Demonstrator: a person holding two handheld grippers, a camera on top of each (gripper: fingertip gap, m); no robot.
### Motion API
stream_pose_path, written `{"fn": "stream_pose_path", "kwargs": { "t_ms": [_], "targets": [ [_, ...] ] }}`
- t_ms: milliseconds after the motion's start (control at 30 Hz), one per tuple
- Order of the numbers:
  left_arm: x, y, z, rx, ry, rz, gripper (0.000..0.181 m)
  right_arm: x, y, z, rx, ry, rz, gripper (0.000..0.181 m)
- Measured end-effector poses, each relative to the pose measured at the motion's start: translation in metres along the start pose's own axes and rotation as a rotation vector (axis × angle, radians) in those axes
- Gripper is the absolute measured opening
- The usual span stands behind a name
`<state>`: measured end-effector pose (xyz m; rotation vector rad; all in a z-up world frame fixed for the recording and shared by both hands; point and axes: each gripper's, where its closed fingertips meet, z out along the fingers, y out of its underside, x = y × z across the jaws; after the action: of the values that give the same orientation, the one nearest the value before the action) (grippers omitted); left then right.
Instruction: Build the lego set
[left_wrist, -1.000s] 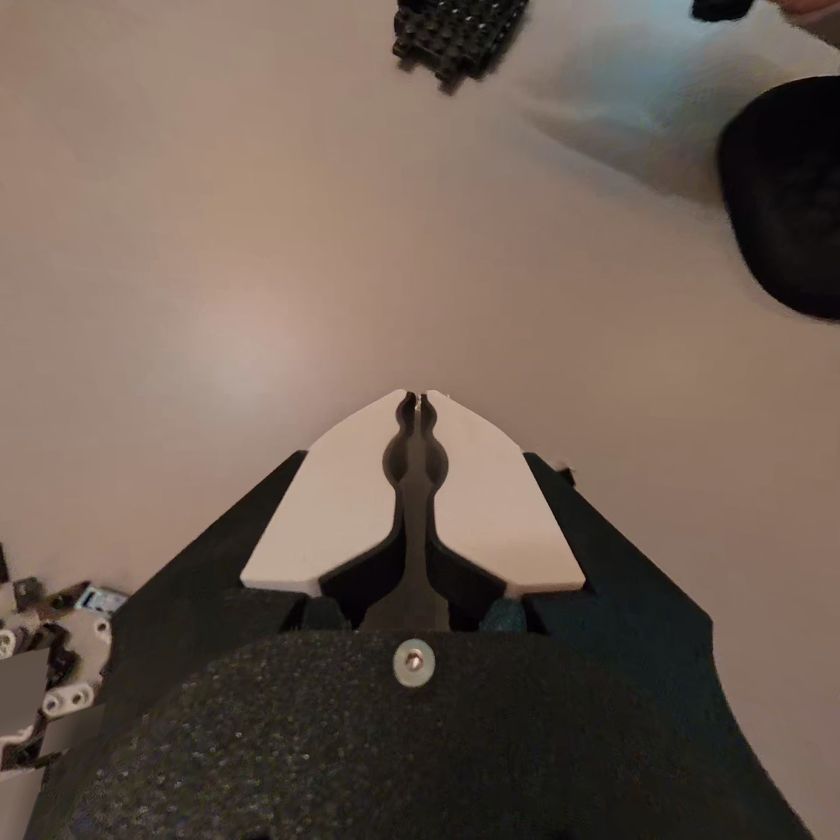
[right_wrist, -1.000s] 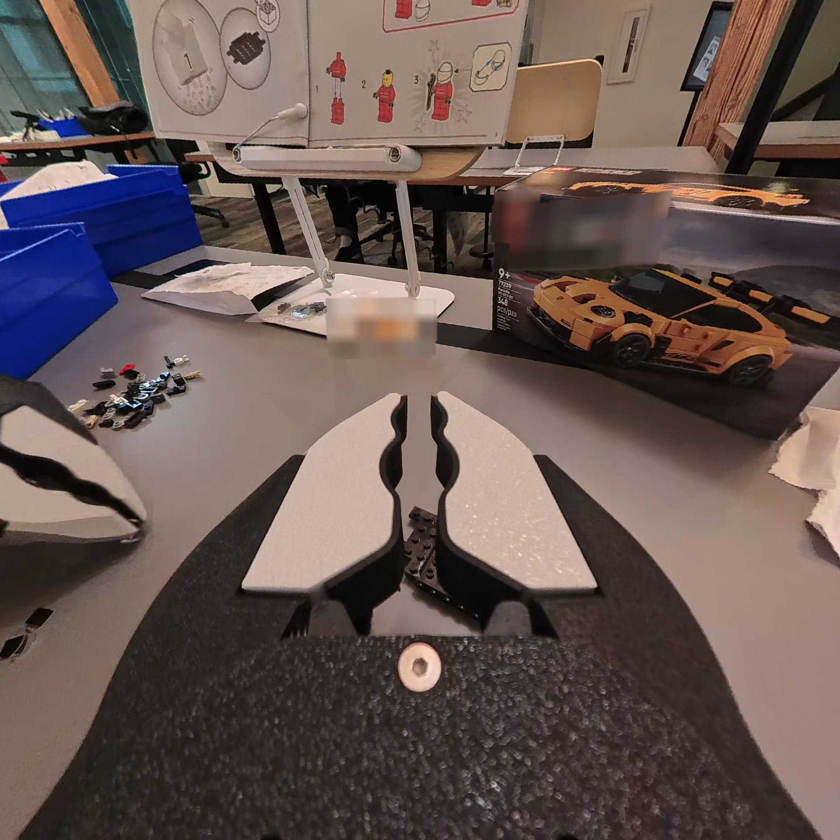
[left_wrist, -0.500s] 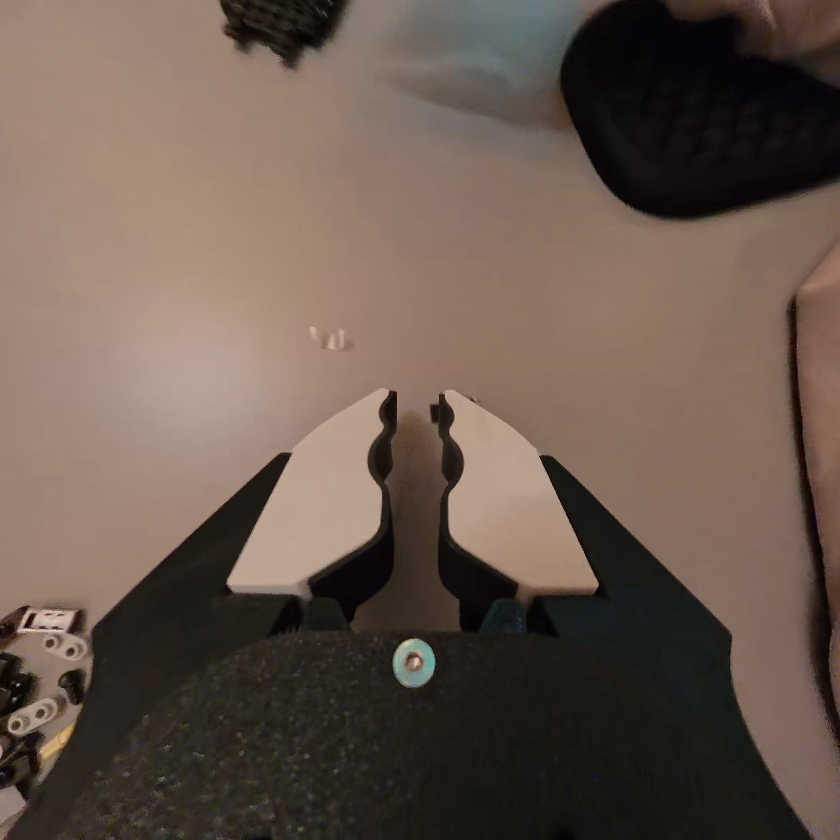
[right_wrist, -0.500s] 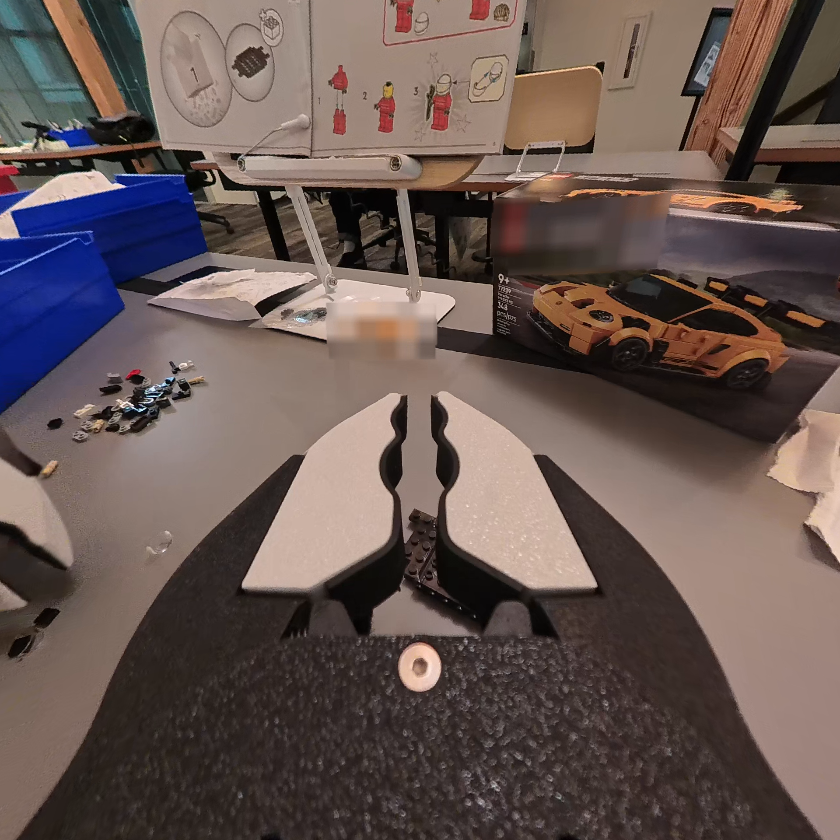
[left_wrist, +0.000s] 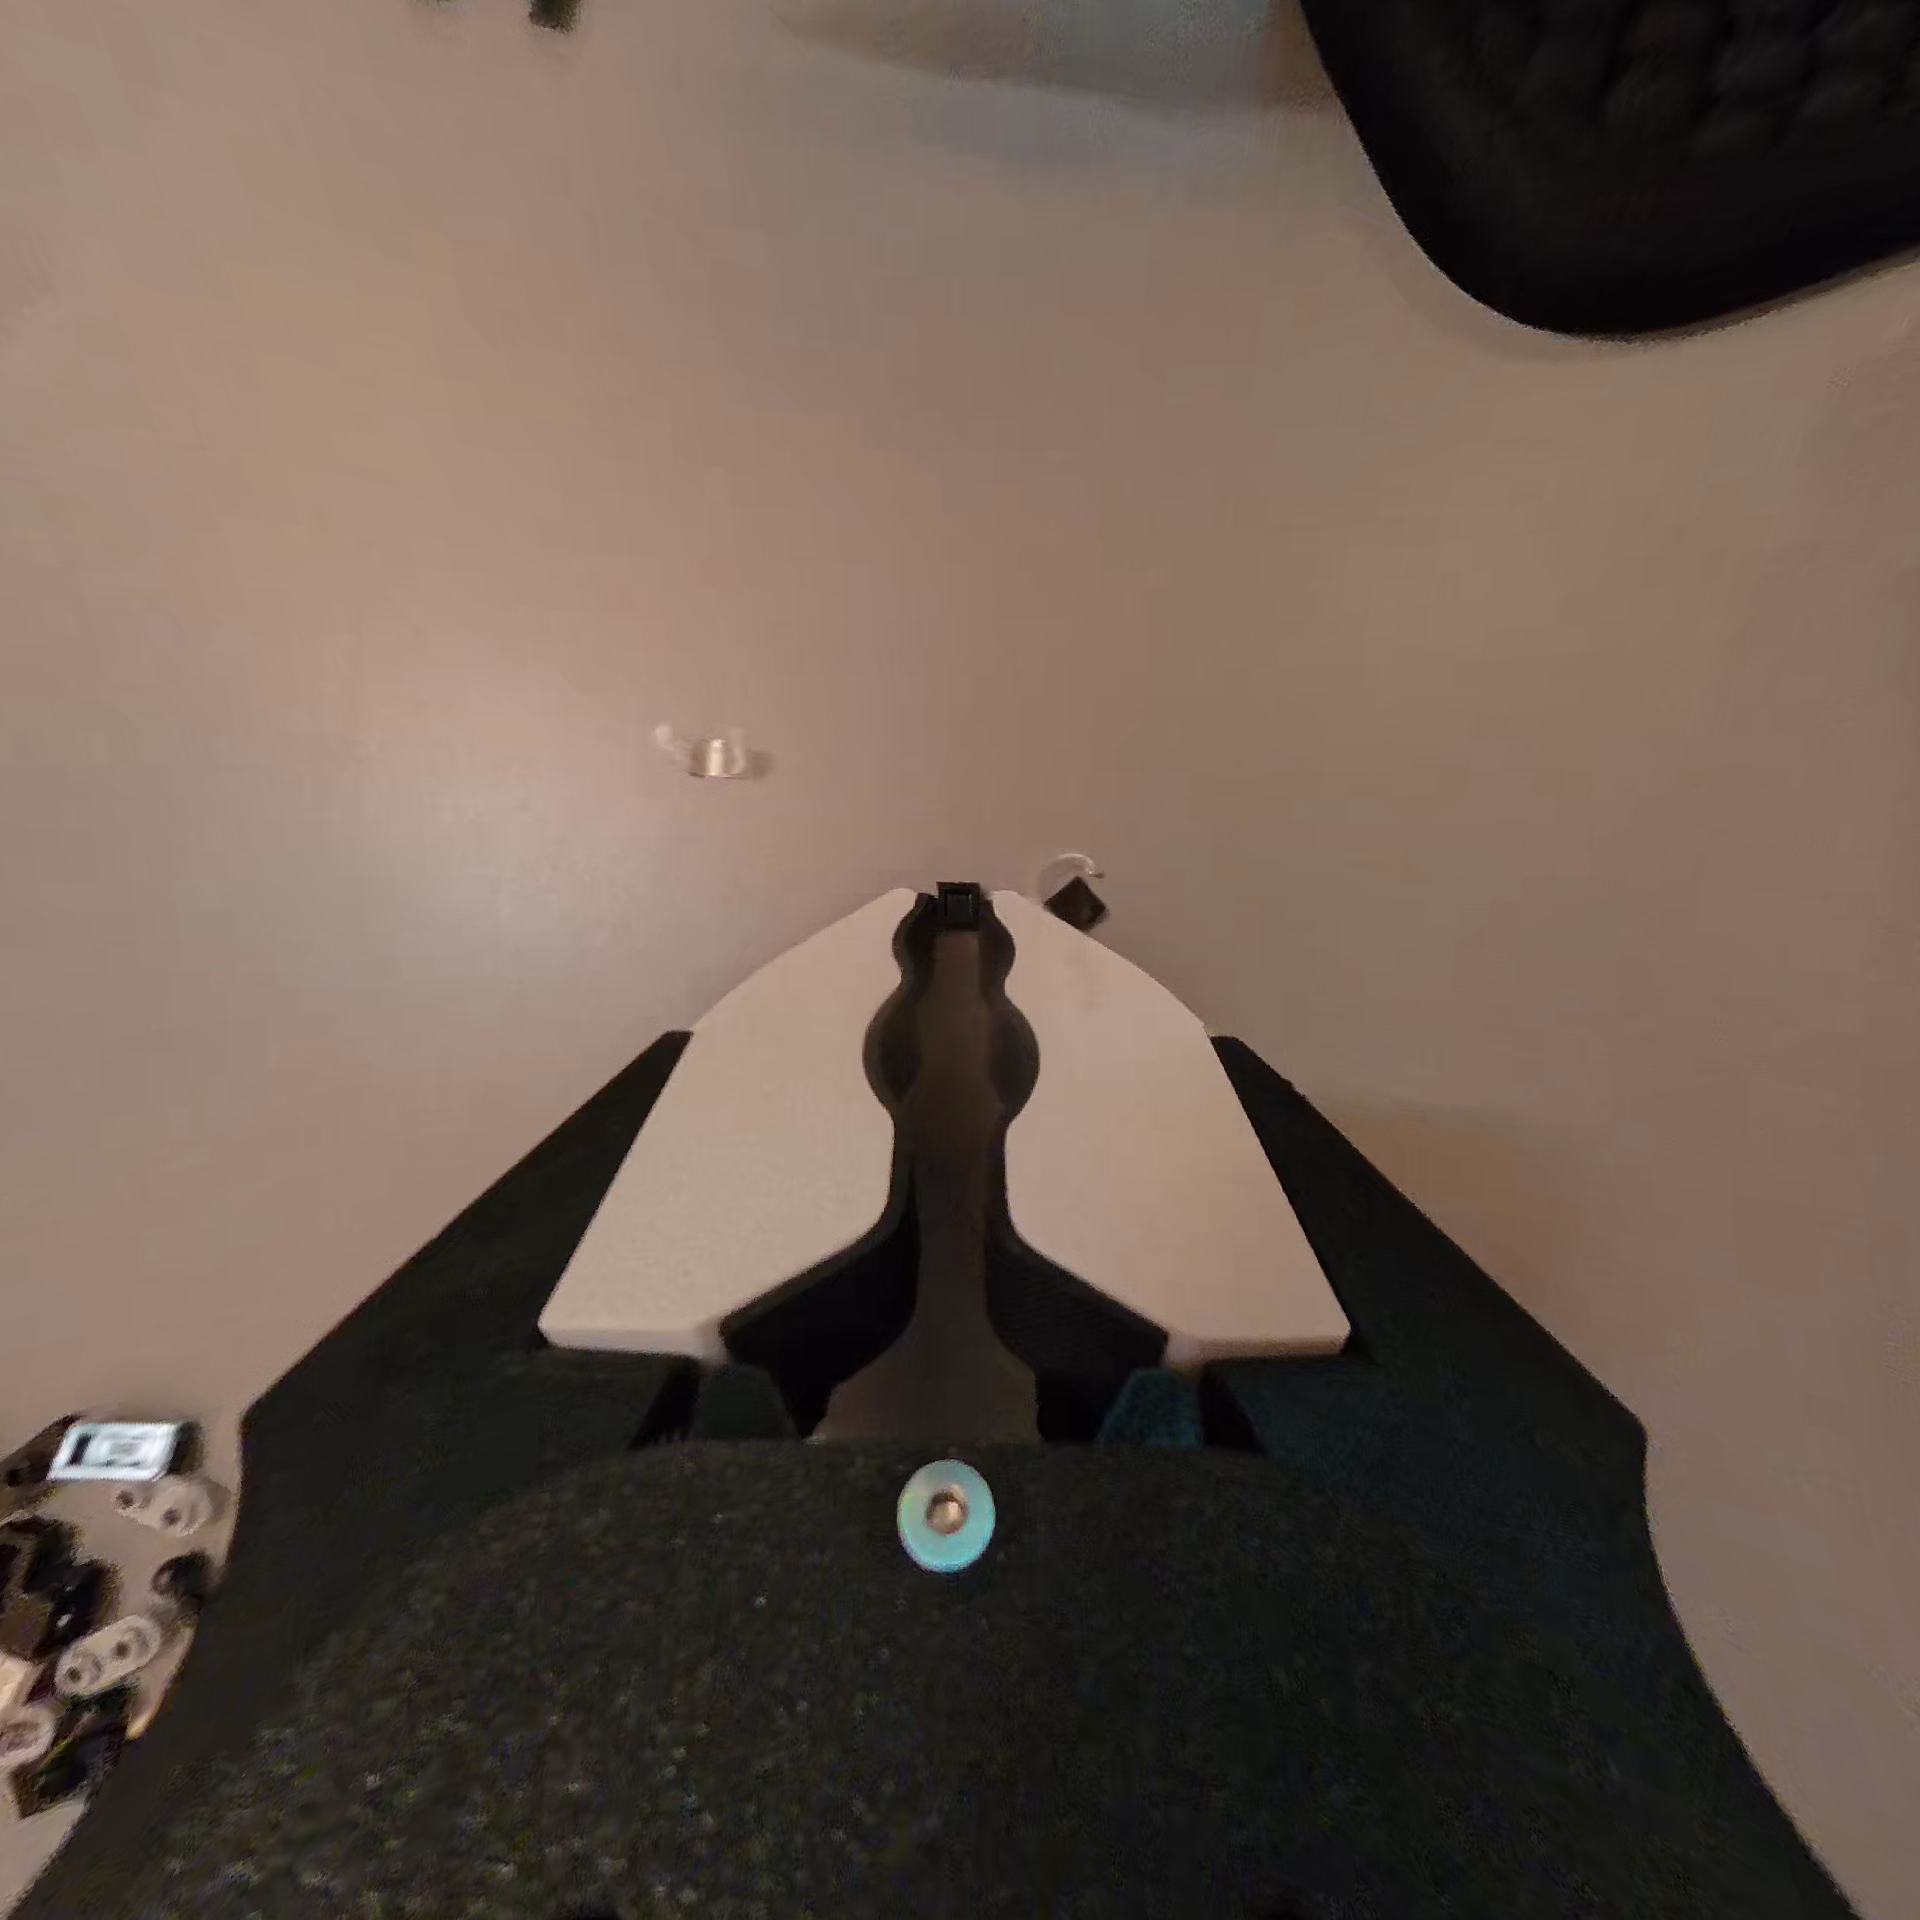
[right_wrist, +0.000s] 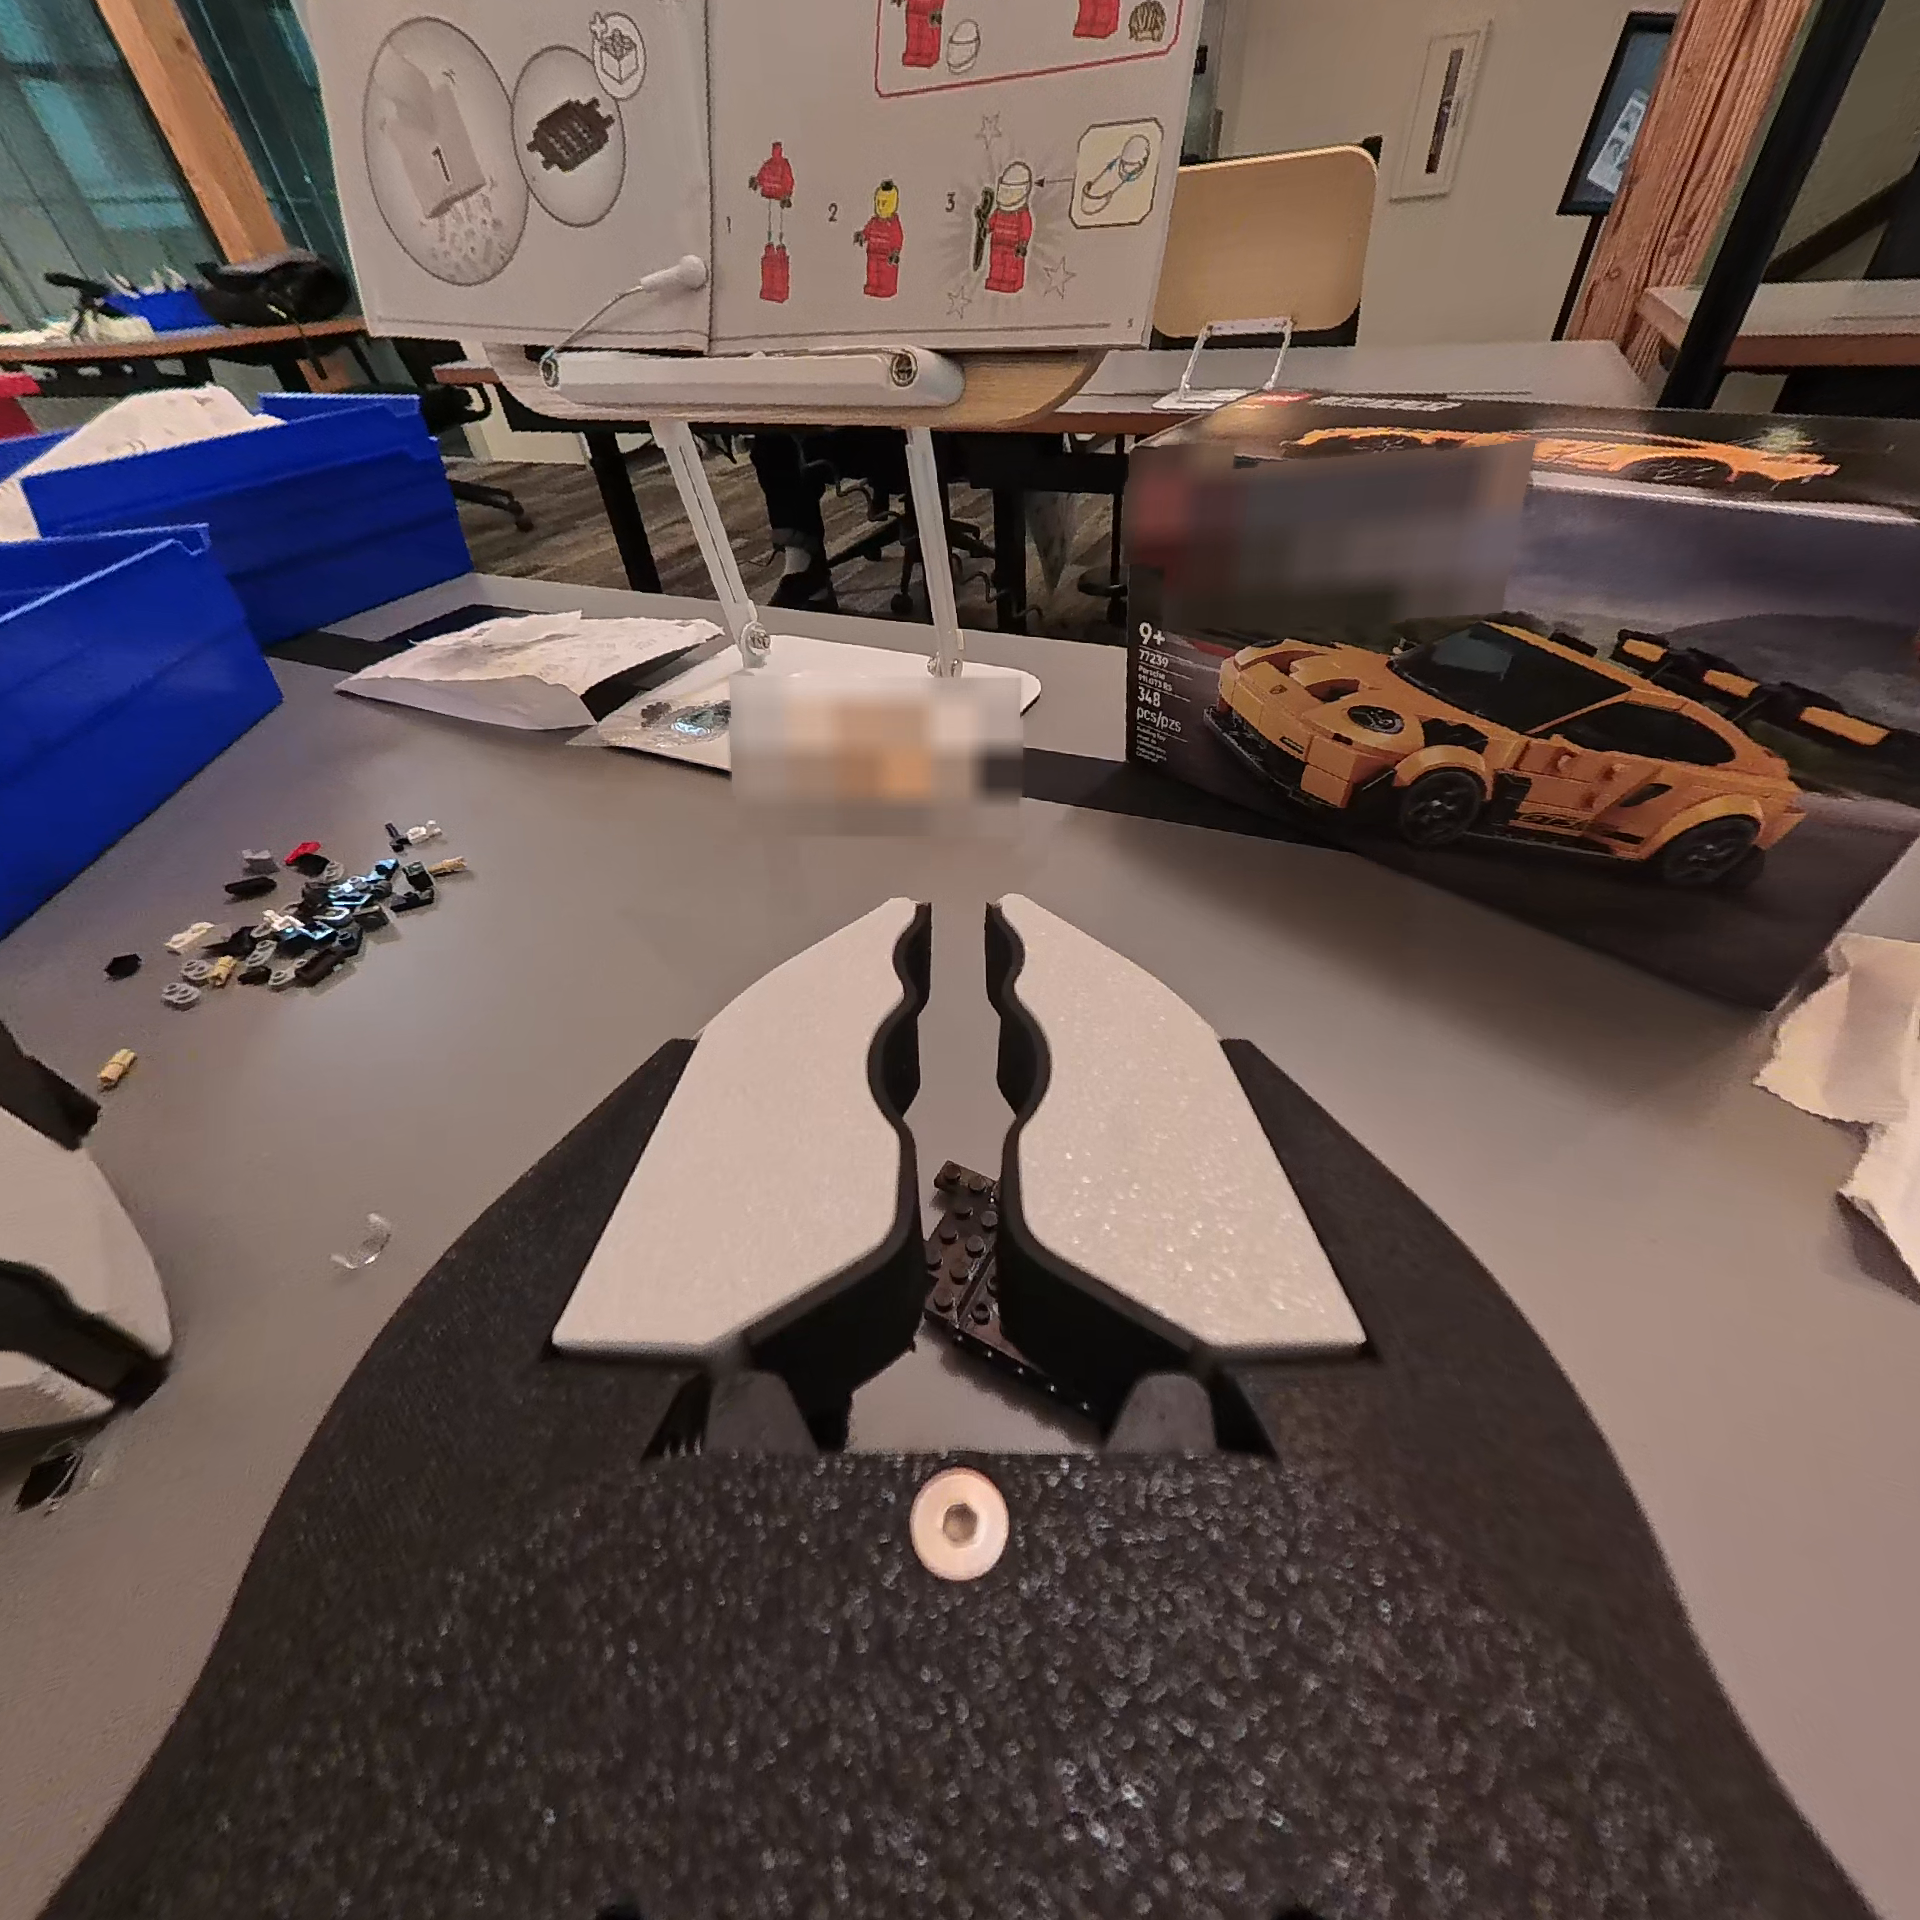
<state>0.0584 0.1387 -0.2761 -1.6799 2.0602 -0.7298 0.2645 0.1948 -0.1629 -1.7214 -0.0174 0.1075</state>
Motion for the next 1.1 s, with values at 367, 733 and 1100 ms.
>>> {"fn": "stream_pose_path", "kwargs": {
  "t_ms": [367,733,1100],
  "targets": [
    [-0.128,0.083,-0.088,-0.075,-0.396,-0.344,0.007,-0.006,0.003,0.002,-0.012,-0.016,-0.01,0.009],
    [-0.104,0.065,-0.088,0.01,-0.416,-0.331,0.03,-0.005,0.006,0.004,-0.024,-0.012,-0.009,0.01],
    [-0.111,0.082,-0.082,-0.057,-0.469,-0.296,0.009,-0.005,0.005,0.003,-0.018,-0.012,-0.006,0.01]
  ]
}}
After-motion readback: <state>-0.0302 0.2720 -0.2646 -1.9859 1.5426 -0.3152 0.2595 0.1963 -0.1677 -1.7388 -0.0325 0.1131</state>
